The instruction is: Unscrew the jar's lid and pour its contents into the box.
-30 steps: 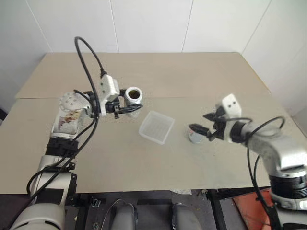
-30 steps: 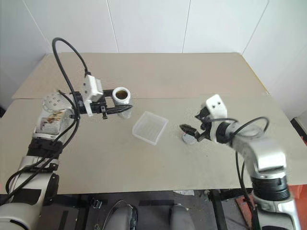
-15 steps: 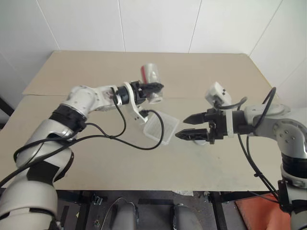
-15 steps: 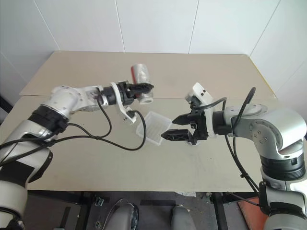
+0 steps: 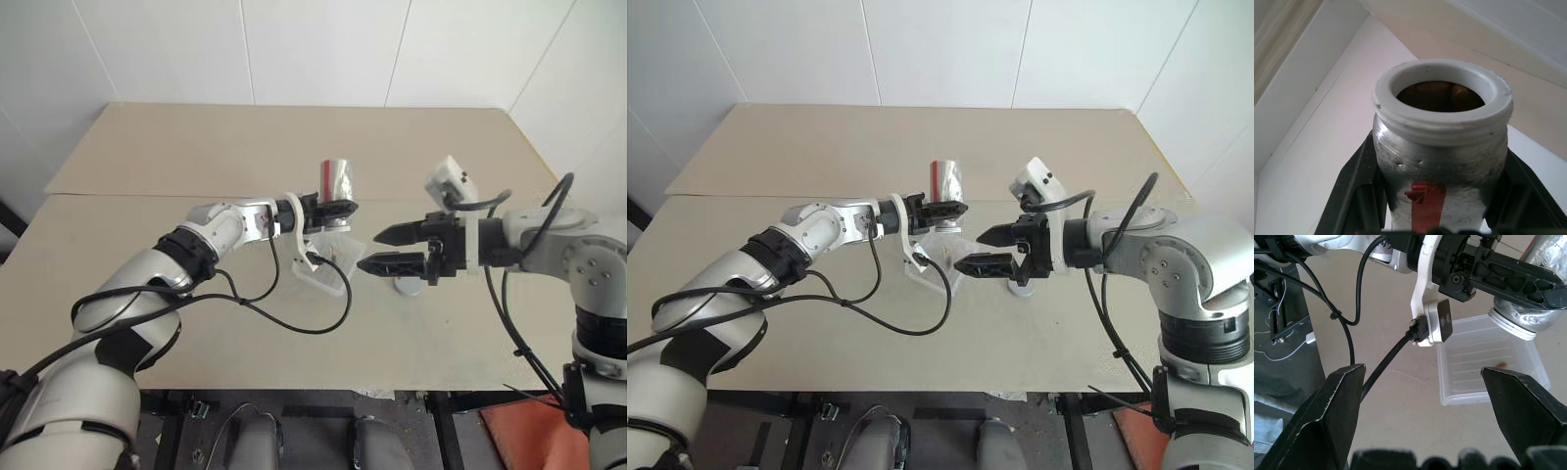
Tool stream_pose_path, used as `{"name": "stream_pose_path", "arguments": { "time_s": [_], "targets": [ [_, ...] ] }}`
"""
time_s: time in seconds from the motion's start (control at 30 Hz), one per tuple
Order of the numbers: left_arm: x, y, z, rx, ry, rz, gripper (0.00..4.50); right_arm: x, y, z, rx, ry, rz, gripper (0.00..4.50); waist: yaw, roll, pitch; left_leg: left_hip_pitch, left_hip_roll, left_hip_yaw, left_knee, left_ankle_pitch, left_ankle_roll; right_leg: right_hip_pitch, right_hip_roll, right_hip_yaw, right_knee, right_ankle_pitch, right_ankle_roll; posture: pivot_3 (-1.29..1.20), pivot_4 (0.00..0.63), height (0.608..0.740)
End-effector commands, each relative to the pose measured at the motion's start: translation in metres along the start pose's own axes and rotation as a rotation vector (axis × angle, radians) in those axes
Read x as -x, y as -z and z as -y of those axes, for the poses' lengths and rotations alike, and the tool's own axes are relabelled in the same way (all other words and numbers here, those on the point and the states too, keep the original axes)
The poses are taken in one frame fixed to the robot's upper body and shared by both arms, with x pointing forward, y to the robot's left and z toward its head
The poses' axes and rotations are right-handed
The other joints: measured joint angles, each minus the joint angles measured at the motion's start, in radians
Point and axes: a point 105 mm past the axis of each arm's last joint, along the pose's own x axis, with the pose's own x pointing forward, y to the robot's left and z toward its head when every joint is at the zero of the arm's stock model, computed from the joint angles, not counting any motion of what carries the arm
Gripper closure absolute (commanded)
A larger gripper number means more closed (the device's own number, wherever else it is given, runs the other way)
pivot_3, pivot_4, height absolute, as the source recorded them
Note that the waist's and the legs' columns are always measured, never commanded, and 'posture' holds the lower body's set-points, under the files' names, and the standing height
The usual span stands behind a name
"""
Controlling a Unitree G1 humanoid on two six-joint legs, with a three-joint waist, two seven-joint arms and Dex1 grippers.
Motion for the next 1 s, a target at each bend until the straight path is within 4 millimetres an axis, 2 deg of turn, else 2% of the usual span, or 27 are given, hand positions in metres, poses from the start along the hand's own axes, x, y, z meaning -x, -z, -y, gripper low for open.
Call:
{"name": "stream_pose_path", "arguments": {
  "time_s": [0.03, 0.13, 0.2, 0.3, 0.33, 0.4, 0.47, 0.57, 0.7, 0.87, 1.0],
  "targets": [
    [0.006, 0.017, -0.006, 0.037, -0.020, -0.053, 2.44, 0.005, -0.010, -0.006, 0.052, -0.003, 0.049, 0.09, 0.001, 0.000, 0.000, 0.000, 0.000, 0.000, 0.000, 0.000, 0.000, 0.000, 0.000, 0.000, 0.000, 0.000, 0.000, 0.00, 0.150, 0.740],
    [0.013, 0.026, -0.003, 0.143, -0.020, -0.114, 2.44, 0.005, -0.011, -0.006, 0.057, 0.000, 0.052, 0.09, 0.001, 0.000, 0.000, 0.000, 0.000, 0.000, 0.000, 0.000, 0.000, 0.000, 0.000, 0.000, 0.000, 0.000, 0.000, 0.00, 0.150, 0.740],
    [0.019, 0.032, 0.000, 0.335, -0.021, -0.174, 2.44, 0.005, -0.012, -0.006, 0.063, 0.002, 0.061, 0.09, 0.001, 0.000, 0.000, 0.000, 0.000, 0.000, 0.000, 0.000, 0.000, 0.000, 0.000, 0.000, 0.000, 0.000, 0.000, 0.00, 0.150, 0.740],
    [0.039, 0.057, 0.014, 0.875, -0.068, -0.374, 2.44, 0.006, -0.013, -0.003, 0.150, 0.056, 0.089, 0.09, 0.000, 0.000, 0.000, 0.000, 0.000, 0.000, 0.000, 0.000, 0.000, 0.000, -0.001, 0.000, 0.000, 0.000, 0.000, 0.00, 0.150, 0.740],
    [0.043, 0.060, 0.016, 0.992, -0.079, -0.401, 2.44, 0.006, -0.013, -0.002, 0.173, 0.069, 0.095, 0.09, -0.001, 0.000, 0.000, 0.000, 0.001, 0.000, 0.000, 0.000, 0.000, 0.000, 0.000, 0.000, 0.000, 0.000, 0.000, 0.00, 0.150, 0.740],
    [0.058, 0.068, 0.028, 1.381, -0.103, -0.490, 2.44, 0.007, -0.009, -0.001, 0.204, 0.076, 0.106, 0.09, -0.002, 0.000, 0.000, 0.000, 0.001, 0.000, 0.001, 0.000, 0.000, 0.000, 0.000, 0.000, 0.000, 0.000, 0.000, 0.00, 0.150, 0.740],
    [0.071, 0.065, 0.034, 1.729, -0.142, -0.490, 2.44, 0.008, -0.007, 0.000, 0.220, 0.076, 0.115, 0.09, -0.008, 0.000, 0.000, 0.000, 0.001, 0.000, 0.002, 0.000, 0.000, 0.001, 0.000, 0.000, 0.000, 0.000, 0.000, 0.00, 0.150, 0.740],
    [0.089, 0.059, 0.037, 2.099, -0.250, -0.447, 2.44, 0.011, -0.005, 0.004, 0.222, 0.084, 0.114, 0.09, -0.016, 0.000, 0.000, 0.000, 0.001, -0.001, 0.002, 0.000, 0.000, 0.001, 0.000, 0.000, 0.000, 0.000, 0.000, 0.00, 0.150, 0.740],
    [0.107, 0.044, 0.047, 2.374, -0.329, -0.449, 2.44, 0.013, -0.004, 0.010, 0.234, 0.101, 0.111, 0.09, -0.022, 0.000, 0.000, 0.003, 0.001, -0.001, 0.002, 0.000, 0.000, 0.004, 0.000, 0.000, 0.000, 0.000, 0.000, 0.00, 0.150, 0.740],
    [0.113, 0.021, 0.060, 2.474, -0.347, -0.490, 2.44, 0.014, 0.002, 0.015, 0.244, 0.119, 0.094, 0.09, -0.022, 0.000, 0.000, 0.004, 0.001, -0.001, 0.002, 0.000, 0.000, 0.004, 0.001, 0.000, 0.000, 0.000, 0.000, 0.00, 0.150, 0.740],
    [0.111, 0.000, 0.067, 2.479, -0.348, -0.506, 2.44, 0.016, 0.004, 0.016, 0.251, 0.125, 0.096, 0.09, -0.021, 0.000, 0.000, 0.004, 0.001, -0.001, 0.002, 0.000, 0.000, 0.004, 0.000, 0.000, 0.000, 0.000, 0.000, 0.00, 0.150, 0.740]
  ]
}}
